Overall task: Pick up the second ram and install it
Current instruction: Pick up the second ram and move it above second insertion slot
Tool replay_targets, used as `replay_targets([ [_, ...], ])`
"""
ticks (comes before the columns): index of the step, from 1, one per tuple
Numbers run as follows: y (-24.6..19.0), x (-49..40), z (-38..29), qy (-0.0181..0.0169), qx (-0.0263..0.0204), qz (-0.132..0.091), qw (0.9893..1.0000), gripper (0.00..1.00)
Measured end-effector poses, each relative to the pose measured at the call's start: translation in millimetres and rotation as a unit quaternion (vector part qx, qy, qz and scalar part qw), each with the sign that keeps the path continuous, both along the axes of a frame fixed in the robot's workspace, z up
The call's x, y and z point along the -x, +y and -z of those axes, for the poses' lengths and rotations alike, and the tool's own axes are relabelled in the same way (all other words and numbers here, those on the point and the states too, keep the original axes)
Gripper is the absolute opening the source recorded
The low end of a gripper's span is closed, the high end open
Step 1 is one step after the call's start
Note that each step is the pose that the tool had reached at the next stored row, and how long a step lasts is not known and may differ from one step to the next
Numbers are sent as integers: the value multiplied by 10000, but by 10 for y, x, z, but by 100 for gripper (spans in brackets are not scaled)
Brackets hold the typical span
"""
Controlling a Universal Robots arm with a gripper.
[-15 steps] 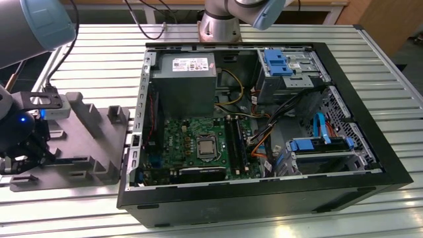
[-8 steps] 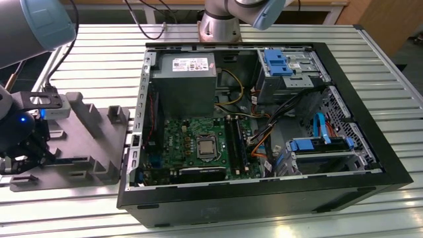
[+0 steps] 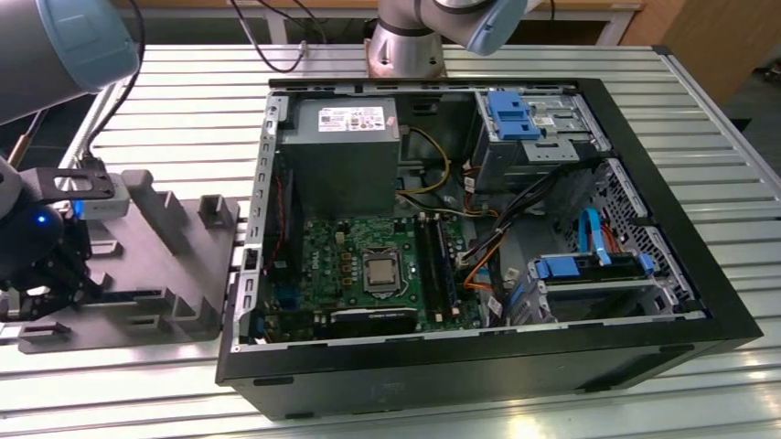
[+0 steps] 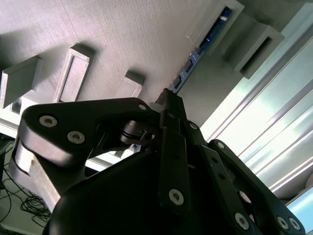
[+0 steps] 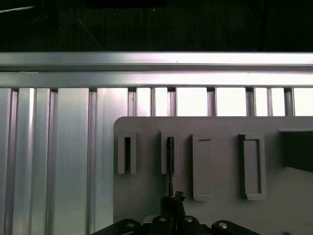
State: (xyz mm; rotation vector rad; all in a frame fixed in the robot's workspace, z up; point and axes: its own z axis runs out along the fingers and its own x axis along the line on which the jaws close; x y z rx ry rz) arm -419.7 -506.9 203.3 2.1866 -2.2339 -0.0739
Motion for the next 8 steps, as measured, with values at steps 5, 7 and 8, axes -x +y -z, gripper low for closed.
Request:
replay_targets([
  [5,0,0,-52,-1,-1,0,10000,12],
  [7,0,0,-77,-1,-1,0,10000,12],
  [8,0,0,-91,-1,-1,0,10000,12],
])
